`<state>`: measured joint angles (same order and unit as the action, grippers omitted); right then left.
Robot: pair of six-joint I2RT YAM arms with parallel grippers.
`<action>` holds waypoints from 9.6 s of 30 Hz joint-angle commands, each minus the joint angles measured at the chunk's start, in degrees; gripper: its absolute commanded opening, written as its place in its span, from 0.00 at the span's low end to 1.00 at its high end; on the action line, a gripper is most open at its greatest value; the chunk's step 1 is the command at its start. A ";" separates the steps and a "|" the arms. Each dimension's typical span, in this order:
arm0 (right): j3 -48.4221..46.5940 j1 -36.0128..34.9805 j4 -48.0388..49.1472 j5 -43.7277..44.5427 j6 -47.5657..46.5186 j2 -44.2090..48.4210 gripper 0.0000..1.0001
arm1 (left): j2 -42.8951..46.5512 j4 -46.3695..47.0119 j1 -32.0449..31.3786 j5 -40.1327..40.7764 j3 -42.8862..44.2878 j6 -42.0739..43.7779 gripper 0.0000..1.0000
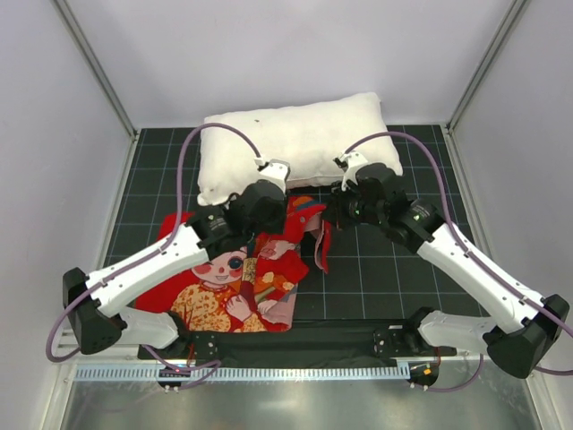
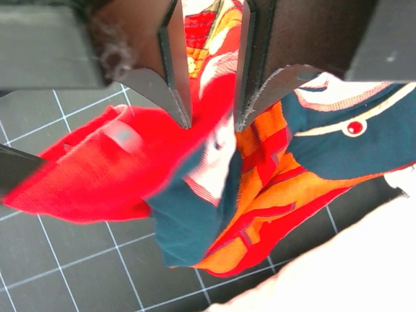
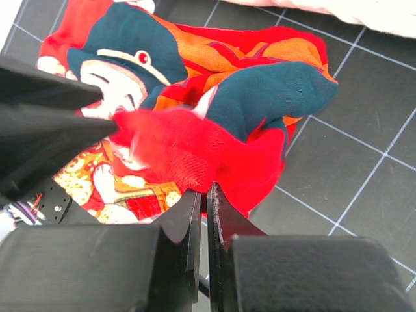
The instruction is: Put the pillow into the pillowcase
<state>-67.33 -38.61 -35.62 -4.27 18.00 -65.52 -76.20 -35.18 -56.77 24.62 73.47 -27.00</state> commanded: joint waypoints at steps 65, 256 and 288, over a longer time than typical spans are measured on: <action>17.32 1.53 23.74 -13.39 10.39 4.42 0.60 | -5.97 14.08 14.94 -28.75 -8.08 -2.26 0.00; 24.44 19.20 30.54 -16.29 7.23 -22.54 0.80 | -14.59 6.36 23.55 -36.49 11.25 -7.54 0.01; 32.64 9.17 67.17 -25.44 1.99 -13.92 0.87 | -18.98 8.63 26.01 -27.62 10.90 -5.34 0.00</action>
<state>-29.32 -26.70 18.22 -28.75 27.79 -75.55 -93.76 -29.26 -32.36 -7.49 83.35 -34.09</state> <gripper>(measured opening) 0.850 0.064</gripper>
